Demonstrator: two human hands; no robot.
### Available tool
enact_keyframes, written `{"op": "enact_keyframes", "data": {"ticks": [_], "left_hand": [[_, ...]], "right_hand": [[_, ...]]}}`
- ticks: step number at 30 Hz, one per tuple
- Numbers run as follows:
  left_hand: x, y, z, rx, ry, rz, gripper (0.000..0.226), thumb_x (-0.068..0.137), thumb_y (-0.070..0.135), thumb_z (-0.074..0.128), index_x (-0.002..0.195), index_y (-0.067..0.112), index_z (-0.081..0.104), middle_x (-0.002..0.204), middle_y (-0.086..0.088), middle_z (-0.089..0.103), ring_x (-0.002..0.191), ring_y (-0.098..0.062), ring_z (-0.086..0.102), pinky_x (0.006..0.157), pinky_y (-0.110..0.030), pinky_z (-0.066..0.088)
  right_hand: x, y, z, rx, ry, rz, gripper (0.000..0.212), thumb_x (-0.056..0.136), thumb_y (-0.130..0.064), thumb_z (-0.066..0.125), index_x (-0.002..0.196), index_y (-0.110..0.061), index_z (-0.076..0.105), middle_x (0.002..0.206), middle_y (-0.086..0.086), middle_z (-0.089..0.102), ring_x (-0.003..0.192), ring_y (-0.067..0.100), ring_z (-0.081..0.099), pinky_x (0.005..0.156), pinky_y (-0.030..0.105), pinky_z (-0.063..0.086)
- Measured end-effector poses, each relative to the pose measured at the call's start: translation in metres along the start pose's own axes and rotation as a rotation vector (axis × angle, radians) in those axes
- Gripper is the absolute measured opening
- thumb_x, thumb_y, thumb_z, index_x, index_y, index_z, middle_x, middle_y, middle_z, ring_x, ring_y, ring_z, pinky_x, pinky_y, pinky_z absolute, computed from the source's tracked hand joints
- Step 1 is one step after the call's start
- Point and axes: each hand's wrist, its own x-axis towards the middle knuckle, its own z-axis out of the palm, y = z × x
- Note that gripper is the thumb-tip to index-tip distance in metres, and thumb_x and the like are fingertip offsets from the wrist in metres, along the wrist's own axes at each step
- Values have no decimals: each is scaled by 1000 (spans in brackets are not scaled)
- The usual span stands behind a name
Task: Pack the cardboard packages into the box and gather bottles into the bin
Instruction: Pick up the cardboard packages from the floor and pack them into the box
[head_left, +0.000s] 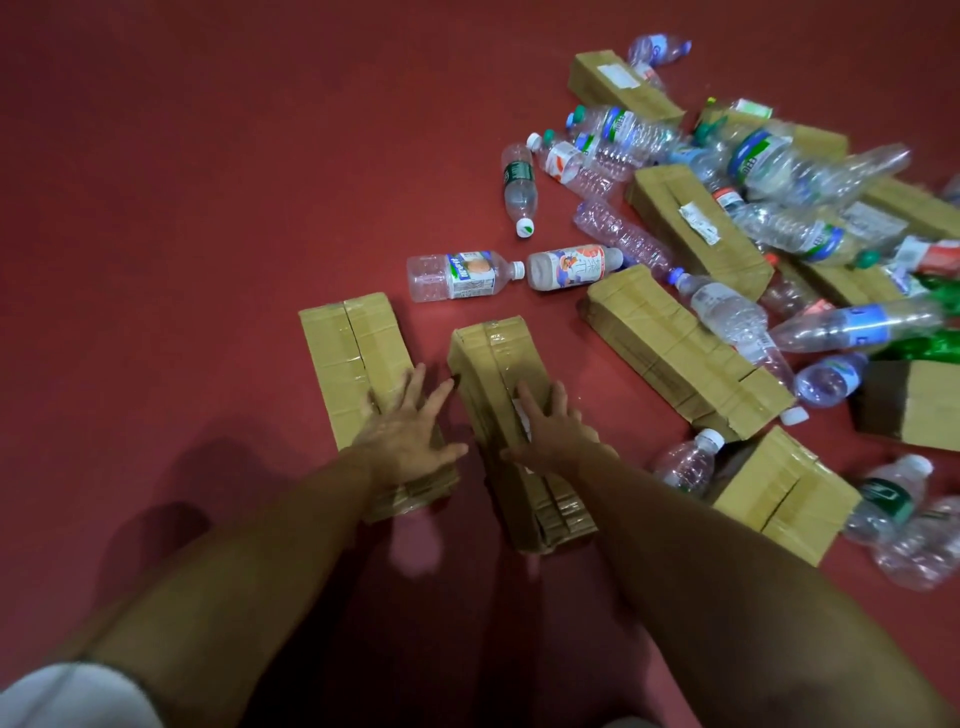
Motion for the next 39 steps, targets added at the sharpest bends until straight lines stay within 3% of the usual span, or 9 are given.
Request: {"op": "enact_keyframes", "data": {"ticks": [5, 11, 21, 24, 28, 30, 34, 39], "left_hand": [[-2, -3, 3, -27, -45, -290, 98, 83, 85, 35, 153, 42, -17, 158, -8, -37, 145, -38, -32, 105, -80, 0], [-2, -4, 3, -92, -83, -289, 99, 82, 81, 45, 153, 46, -16, 160, -6, -33, 146, -40, -27, 105, -81, 7], [-7, -21, -6, 76, -163, -35, 120, 71, 73, 68, 153, 45, -15, 164, -2, -21, 150, -33, -19, 109, -76, 11], [-6, -19, -4, 36, -97, -68, 115, 72, 75, 65, 153, 47, -13, 164, -1, -20, 151, -30, -17, 109, -75, 16], [-1, -13, -4, -76, -18, -252, 95, 83, 78, 49, 154, 47, -7, 162, -6, -28, 149, -35, -23, 109, -77, 10], [1, -11, -6, -53, -57, -291, 96, 83, 79, 48, 154, 48, -8, 161, -6, -30, 148, -38, -24, 109, -77, 10], [1, -6, -9, -41, -92, -277, 92, 86, 73, 50, 156, 46, -3, 163, -6, -24, 147, -43, -24, 112, -72, 17], [0, -9, -8, -58, -119, -265, 90, 87, 75, 48, 154, 49, -6, 162, -7, -29, 144, -42, -30, 112, -71, 14]], "right_hand": [[0, 2, 6, -69, 22, -106, 94, 92, -57, 59, 157, -41, -6, 163, 0, -27, 151, 38, -14, 107, 61, 36], [-3, 4, 10, -117, -1, -107, 91, 92, -62, 55, 156, -44, -8, 163, -5, -26, 150, 37, -19, 105, 58, 38], [-11, -9, 15, -103, 43, -48, 79, 99, -53, 48, 158, -37, -3, 165, -1, -21, 150, 44, -1, 101, 57, 44], [-15, -15, 18, -99, 84, -45, 80, 97, -53, 52, 159, -36, 3, 166, 2, -13, 147, 44, 11, 99, 55, 46], [-18, -22, 22, -71, 118, -35, 83, 93, -57, 56, 158, -37, 7, 166, 5, -10, 142, 41, 21, 98, 51, 45], [-16, -22, 23, -62, 109, -31, 86, 93, -59, 55, 158, -39, 4, 165, 6, -15, 145, 41, 16, 100, 51, 44], [-9, -17, 25, -45, 68, -44, 90, 92, -63, 53, 158, -39, -4, 162, 5, -29, 151, 41, -12, 109, 57, 36], [-6, -18, 25, -36, 63, -56, 92, 92, -61, 53, 157, -40, -9, 161, 5, -31, 149, 42, -18, 108, 58, 36]]}}
